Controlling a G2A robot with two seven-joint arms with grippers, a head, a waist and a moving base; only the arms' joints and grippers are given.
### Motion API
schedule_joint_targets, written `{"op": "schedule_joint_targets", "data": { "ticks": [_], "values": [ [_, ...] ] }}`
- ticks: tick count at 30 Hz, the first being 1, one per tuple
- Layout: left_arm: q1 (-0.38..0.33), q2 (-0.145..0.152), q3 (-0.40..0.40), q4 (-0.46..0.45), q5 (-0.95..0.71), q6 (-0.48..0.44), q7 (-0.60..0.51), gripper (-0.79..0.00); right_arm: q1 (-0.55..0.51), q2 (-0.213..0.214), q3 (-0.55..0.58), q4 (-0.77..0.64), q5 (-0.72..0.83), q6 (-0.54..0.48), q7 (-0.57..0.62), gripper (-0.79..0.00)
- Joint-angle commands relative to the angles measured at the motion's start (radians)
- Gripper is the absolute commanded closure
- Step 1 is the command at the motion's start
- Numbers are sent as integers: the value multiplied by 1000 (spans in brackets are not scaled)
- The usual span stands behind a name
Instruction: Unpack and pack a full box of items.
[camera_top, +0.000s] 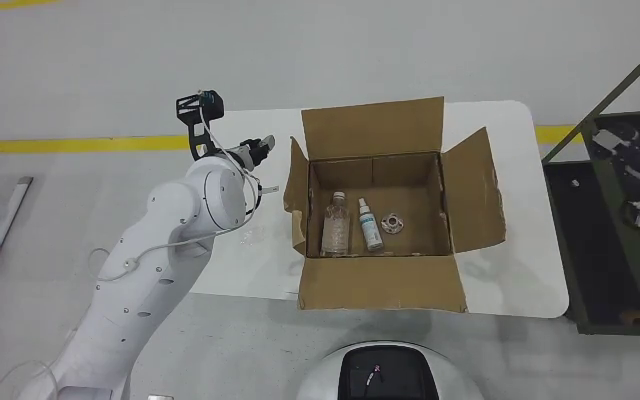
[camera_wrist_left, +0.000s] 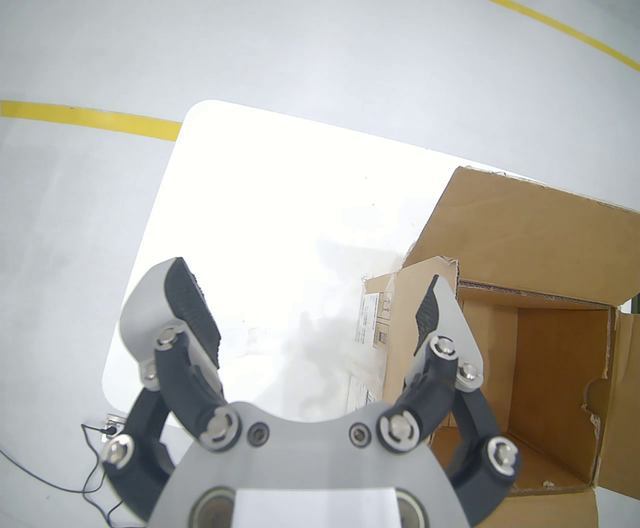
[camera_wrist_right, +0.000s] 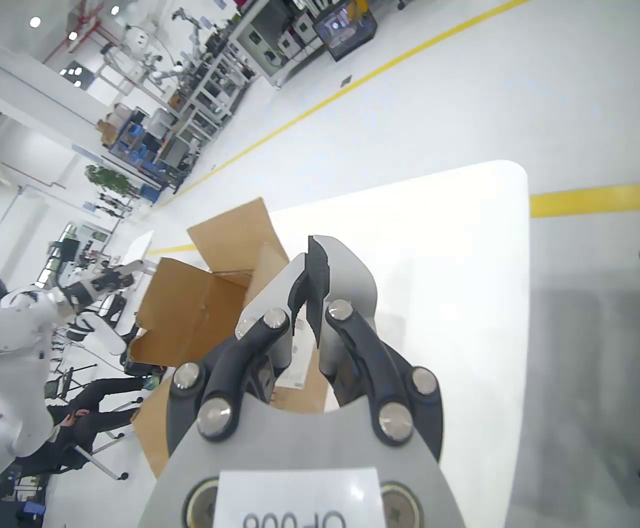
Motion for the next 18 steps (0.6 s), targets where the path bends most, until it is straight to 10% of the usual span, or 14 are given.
{"op": "schedule_joint_targets", "data": {
  "ticks": [1, 11, 18],
  "values": [
    [0, 0, 0, 0, 0, 0, 0, -785, -8, 1, -4, 4, 1, -8, 1, 0],
    [0, 0, 0, 0, 0, 0, 0, -785, -62, -1, -23, 5, 45, -44, -4, 0],
    [0, 0, 0, 0, 0, 0, 0, -785, -189, -3, -70, -8, -69, -290, -187, 0]
  ]
}}
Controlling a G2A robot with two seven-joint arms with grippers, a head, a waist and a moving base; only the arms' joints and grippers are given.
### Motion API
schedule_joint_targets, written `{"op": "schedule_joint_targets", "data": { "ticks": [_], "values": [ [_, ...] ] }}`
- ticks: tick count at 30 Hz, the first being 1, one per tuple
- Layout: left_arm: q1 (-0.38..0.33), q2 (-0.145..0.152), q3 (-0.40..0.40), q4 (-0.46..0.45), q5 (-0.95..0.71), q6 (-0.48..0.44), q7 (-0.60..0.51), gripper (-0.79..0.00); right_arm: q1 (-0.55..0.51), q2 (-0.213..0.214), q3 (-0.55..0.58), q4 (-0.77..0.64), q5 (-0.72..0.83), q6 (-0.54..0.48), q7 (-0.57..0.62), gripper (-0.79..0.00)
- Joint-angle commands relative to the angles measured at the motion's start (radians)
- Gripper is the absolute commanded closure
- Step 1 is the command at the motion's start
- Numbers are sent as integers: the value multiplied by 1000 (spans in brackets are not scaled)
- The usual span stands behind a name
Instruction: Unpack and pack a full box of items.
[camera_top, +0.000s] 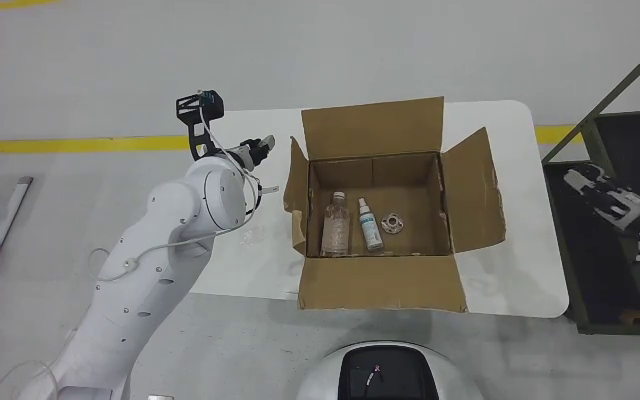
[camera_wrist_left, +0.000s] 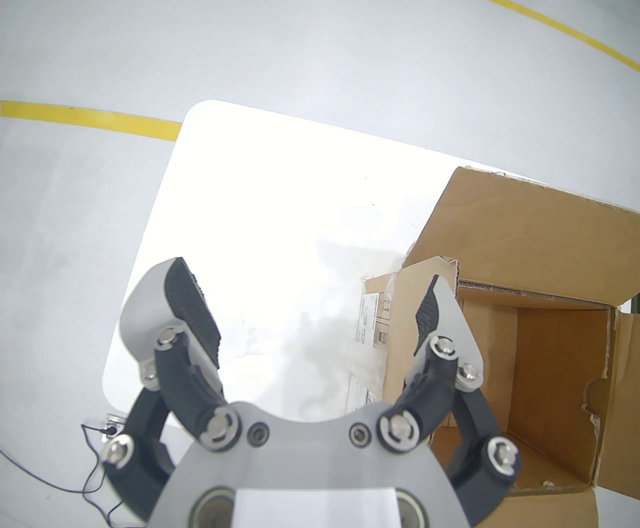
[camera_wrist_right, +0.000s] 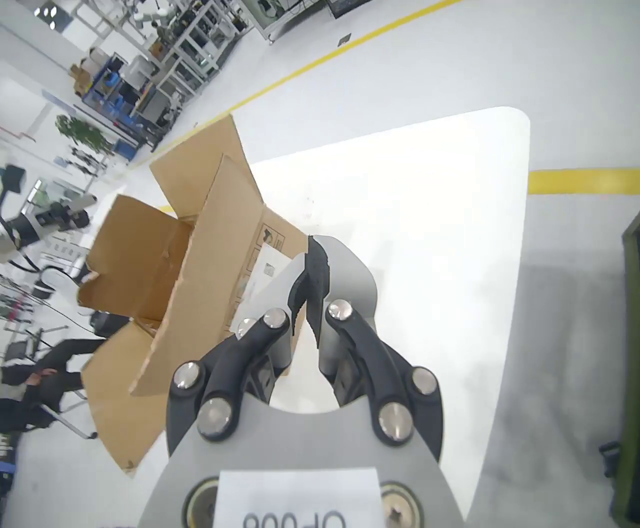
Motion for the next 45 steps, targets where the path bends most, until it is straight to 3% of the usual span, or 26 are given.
{"op": "schedule_joint_targets", "data": {
  "ticks": [1, 4, 11, 17, 22, 28, 36, 44, 45],
  "values": [
    [0, 0, 0, 0, 0, 0, 0, -785, -26, -2, -31, 2, -72, -84, -87, 0],
    [0, 0, 0, 0, 0, 0, 0, -785, -47, -11, -98, 17, -127, -133, -230, 0],
    [0, 0, 0, 0, 0, 0, 0, -785, -7, -21, -271, 34, -494, -210, -514, 0],
    [0, 0, 0, 0, 0, 0, 0, -785, 59, -29, -398, 51, -646, -200, -695, 0],
    [0, 0, 0, 0, 0, 0, 0, -785, 92, -27, -477, 18, -669, -259, -655, 0],
    [0, 0, 0, 0, 0, 0, 0, -785, 126, -17, -549, 16, -681, -346, -497, 0],
    [0, 0, 0, 0, 0, 0, 0, -785, 162, -2, -587, 17, -688, -389, -328, 0],
    [0, 0, 0, 0, 0, 0, 0, -785, 175, 6, -545, -5, -611, -308, -355, 0],
    [13, 0, -5, 4, -3, -12, 20, -708, 175, 7, -528, -9, -582, -283, -367, 0]
  ]
}}
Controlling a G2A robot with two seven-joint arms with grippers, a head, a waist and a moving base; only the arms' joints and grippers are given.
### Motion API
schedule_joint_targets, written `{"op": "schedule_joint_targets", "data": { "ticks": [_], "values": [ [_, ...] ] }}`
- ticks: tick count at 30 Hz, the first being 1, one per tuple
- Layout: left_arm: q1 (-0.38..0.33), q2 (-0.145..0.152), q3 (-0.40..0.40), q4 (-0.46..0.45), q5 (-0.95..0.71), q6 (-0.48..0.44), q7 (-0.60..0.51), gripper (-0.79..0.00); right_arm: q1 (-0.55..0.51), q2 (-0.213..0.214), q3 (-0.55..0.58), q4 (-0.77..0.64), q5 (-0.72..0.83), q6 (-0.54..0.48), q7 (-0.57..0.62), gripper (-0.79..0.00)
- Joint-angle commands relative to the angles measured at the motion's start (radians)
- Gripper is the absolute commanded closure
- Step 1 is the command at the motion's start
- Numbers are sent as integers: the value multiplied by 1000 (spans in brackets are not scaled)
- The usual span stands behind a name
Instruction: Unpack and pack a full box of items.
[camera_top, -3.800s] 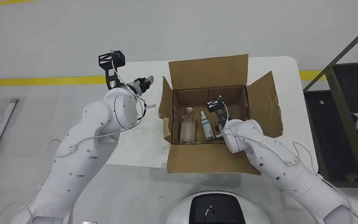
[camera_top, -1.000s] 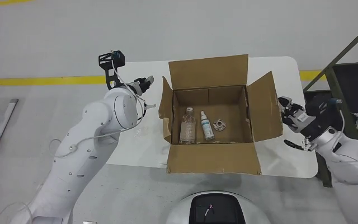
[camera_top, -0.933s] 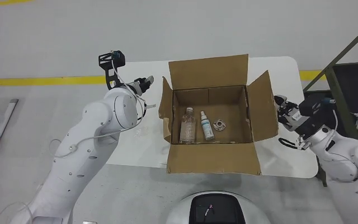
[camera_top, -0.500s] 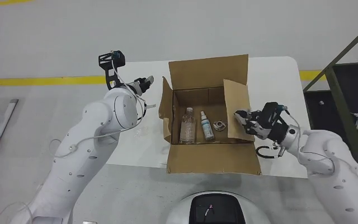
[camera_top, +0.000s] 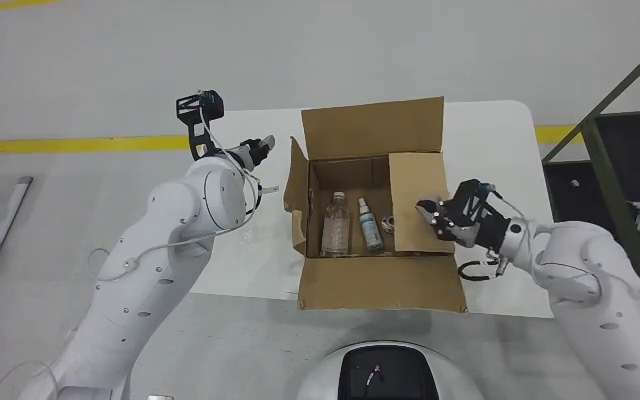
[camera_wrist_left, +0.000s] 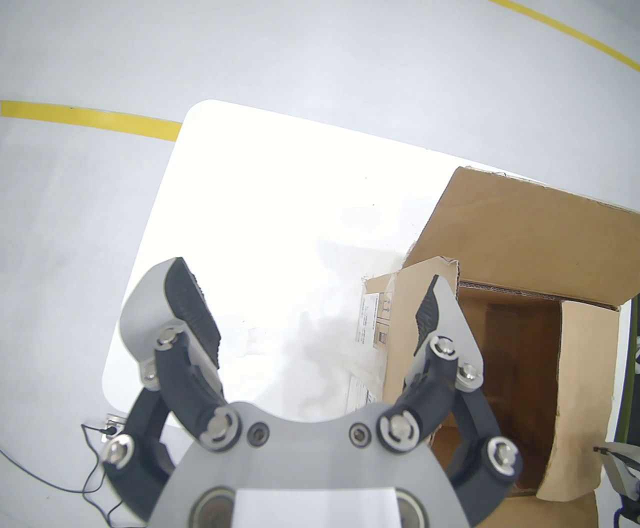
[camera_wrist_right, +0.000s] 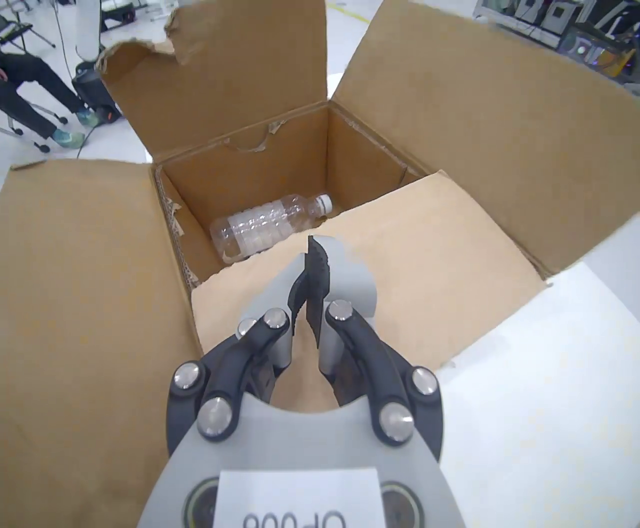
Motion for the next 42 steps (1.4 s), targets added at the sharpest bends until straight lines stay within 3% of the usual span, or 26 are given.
{"op": "schedule_joint_targets", "data": {
  "ticks": [1, 2, 8, 17, 26, 42],
  "values": [
    [24, 0, -12, 6, -9, -22, 35, -246, 0, 1, 40, -8, 64, 60, -27, 0],
    [35, 1, -16, 6, -5, -39, 47, 0, -1, 2, 60, -10, 94, 91, -33, 0],
    [98, 13, 7, 9, 136, -129, 13, 0, -14, 6, 173, 7, 260, 259, -63, 0],
    [174, -2, -18, -52, -2, -255, 38, 0, 13, 5, 228, 140, 396, 530, -47, 0],
    [170, -36, -1, -59, -124, -404, 93, 0, 198, -3, 129, 387, 551, 552, 13, 0],
    [103, -124, 123, 87, -210, -522, 108, 0, 591, -53, -72, 852, 898, 601, 138, 0]
  ]
}}
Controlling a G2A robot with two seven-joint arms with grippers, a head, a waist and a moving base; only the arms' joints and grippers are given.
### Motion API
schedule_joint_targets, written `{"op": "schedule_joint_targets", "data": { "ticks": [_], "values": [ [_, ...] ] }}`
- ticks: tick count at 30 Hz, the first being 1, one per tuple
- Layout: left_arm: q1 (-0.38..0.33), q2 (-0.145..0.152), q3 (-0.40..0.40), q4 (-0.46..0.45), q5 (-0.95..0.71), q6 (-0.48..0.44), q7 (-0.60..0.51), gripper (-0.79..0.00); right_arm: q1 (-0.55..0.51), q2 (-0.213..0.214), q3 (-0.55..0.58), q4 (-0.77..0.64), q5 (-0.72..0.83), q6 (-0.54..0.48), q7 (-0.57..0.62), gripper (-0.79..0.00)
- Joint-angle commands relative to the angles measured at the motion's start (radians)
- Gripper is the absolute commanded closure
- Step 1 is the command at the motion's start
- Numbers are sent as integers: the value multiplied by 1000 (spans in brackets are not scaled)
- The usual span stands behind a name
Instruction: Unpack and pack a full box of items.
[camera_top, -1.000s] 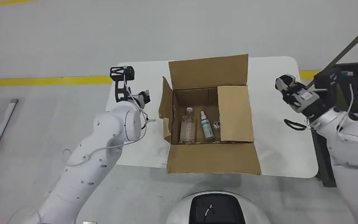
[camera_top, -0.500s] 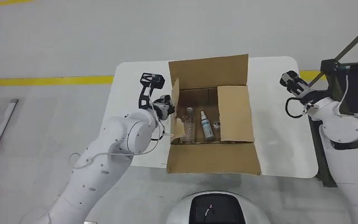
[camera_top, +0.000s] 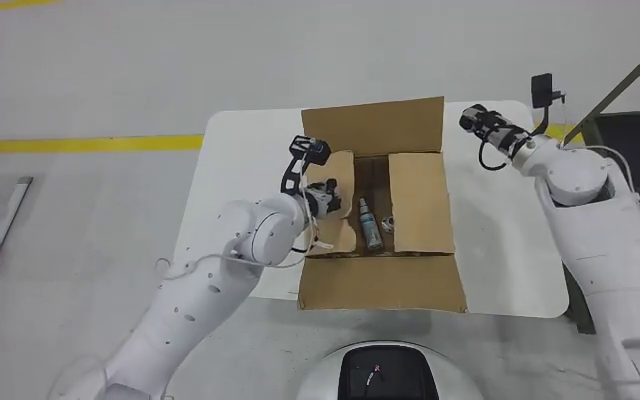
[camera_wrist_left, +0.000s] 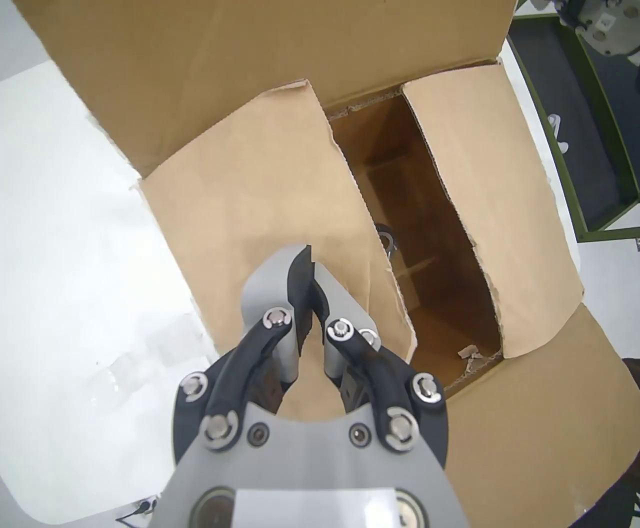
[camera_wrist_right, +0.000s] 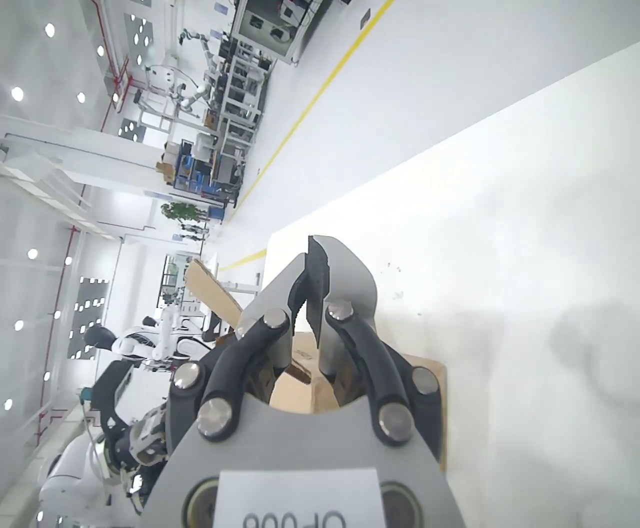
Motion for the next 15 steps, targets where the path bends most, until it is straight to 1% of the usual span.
{"op": "schedule_joint_targets", "data": {
  "ticks": [1, 3, 9, 15],
  "values": [
    [-4, -10, 17, 18, 0, -13, -7, 0, 42, -6, -29, 52, 14, -11, 37, 0],
    [-9, -19, 28, 29, 3, -19, -9, 0, 72, -8, -56, 88, 1, -52, 67, 0],
    [-18, -41, 42, 52, 8, -26, -17, 0, 133, -19, -77, 176, 108, -135, 147, 0],
    [-19, -54, 29, 80, 7, -22, -19, 0, 143, -12, -68, 207, 198, -259, 301, 0]
  ]
}}
